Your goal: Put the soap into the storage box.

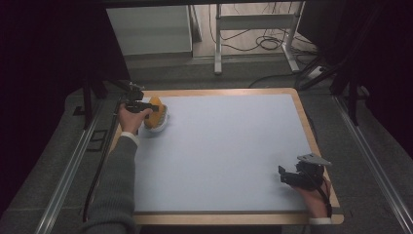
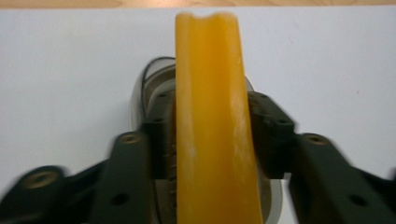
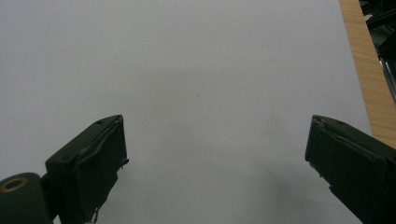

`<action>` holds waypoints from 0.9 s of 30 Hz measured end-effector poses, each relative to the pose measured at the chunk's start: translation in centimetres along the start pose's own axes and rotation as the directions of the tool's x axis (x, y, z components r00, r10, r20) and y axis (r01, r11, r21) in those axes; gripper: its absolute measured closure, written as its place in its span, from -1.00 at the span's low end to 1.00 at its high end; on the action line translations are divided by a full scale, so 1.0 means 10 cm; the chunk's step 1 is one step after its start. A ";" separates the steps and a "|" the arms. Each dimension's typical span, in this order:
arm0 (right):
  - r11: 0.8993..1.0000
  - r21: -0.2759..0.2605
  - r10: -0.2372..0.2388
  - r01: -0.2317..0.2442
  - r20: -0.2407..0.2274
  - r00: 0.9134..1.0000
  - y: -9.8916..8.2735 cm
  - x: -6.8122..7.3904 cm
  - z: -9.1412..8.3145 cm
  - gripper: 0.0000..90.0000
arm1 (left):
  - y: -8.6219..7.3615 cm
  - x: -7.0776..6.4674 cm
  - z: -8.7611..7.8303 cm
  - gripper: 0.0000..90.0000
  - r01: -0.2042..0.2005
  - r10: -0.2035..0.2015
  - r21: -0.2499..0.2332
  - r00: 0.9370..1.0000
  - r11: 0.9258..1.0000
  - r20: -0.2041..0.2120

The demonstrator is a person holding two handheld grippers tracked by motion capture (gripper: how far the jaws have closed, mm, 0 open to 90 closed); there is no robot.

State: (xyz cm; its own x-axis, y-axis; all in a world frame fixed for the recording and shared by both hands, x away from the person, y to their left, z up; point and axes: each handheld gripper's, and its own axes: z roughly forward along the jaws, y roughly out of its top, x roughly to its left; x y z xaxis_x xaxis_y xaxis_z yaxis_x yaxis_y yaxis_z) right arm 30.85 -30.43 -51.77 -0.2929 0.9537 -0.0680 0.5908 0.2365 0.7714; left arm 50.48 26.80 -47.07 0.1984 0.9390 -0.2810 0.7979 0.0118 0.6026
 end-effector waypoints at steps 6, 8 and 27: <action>1.000 0.003 -0.006 0.006 -0.003 1.000 0.00 0.01 0.00 -0.88 | -0.02 -0.05 -0.05 -0.38 -0.061 0.062 0.021 0.995 0.998 -0.076; 1.000 0.002 -0.006 0.006 -0.003 1.000 0.00 0.01 0.00 -0.88 | -0.04 -0.01 -0.08 -0.41 -0.062 0.063 0.023 0.995 0.998 -0.074; 1.000 0.000 -0.009 0.009 -0.003 1.000 0.01 0.02 0.00 -0.88 | -0.42 -0.21 -0.55 -0.48 -0.152 0.158 -0.098 0.986 0.983 0.059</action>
State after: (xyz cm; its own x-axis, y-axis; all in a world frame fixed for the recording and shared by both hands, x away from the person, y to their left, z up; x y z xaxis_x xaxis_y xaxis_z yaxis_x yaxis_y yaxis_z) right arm 30.85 -30.19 -51.75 -0.3002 0.9511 -0.0729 0.5883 0.2448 0.7707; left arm 43.60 26.65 -44.87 0.3554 0.9070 -0.2258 0.6987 -0.0973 0.7088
